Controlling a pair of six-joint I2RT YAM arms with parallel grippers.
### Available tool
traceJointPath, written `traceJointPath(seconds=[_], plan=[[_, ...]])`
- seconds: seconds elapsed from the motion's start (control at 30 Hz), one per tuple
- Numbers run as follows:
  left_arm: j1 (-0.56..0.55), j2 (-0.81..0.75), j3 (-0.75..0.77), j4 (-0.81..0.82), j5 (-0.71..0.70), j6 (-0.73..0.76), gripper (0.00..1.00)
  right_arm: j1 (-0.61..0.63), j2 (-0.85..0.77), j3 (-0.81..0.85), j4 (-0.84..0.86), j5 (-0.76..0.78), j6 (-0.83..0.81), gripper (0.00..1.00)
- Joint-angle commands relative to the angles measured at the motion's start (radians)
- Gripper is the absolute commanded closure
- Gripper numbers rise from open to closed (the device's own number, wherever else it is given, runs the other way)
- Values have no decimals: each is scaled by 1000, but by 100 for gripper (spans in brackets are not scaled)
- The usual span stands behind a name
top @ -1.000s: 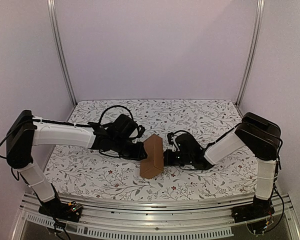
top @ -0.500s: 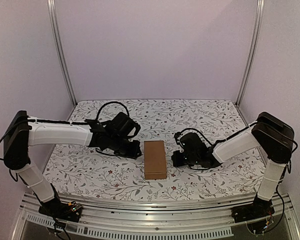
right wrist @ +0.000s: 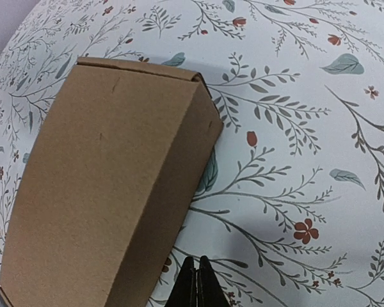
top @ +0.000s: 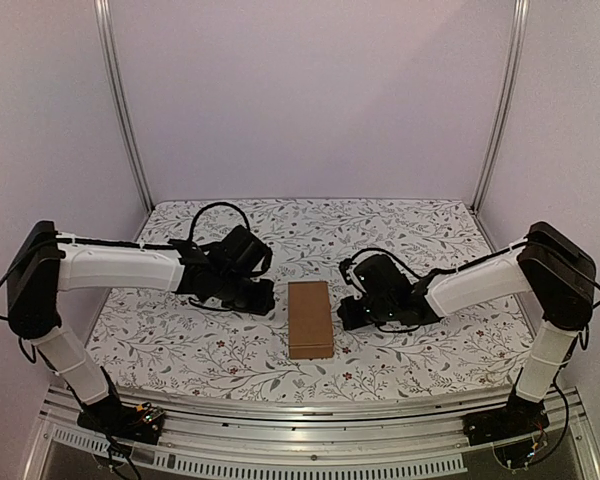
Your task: Fold the paper box
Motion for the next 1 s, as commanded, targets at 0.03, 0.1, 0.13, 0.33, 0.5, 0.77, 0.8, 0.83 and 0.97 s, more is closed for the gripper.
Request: traceJointPath(seconds=[0.03, 0.1, 0.13, 0.33, 0.5, 0.77, 0.8, 0.83, 0.97], plan=[[21, 7, -42, 4, -30, -6, 77, 29, 43, 75, -29, -50, 12, 98], [23, 0, -55, 2, -33, -7, 77, 36, 59, 105, -29, -53, 20, 97], [24, -6, -61, 2, -34, -6, 77, 36, 73, 119, -29, -71, 22, 97], [24, -68, -92, -5, -66, -2, 76, 39, 105, 202, -67, -99, 8, 97], [24, -136, -83, -41, -101, 7, 76, 37, 63, 212, -155, -9, -47, 94], [24, -280, -20, -130, -156, 38, 66, 28, -194, 142, -263, 208, -188, 79], [24, -304, -11, -148, -165, 43, 63, 27, -221, 137, -276, 234, -214, 75], [24, -328, -1, -162, -172, 53, 59, 27, -273, 126, -283, 270, -228, 64], [25, -437, 36, -209, -224, 98, 42, 21, -435, 88, -315, 397, -306, 2]])
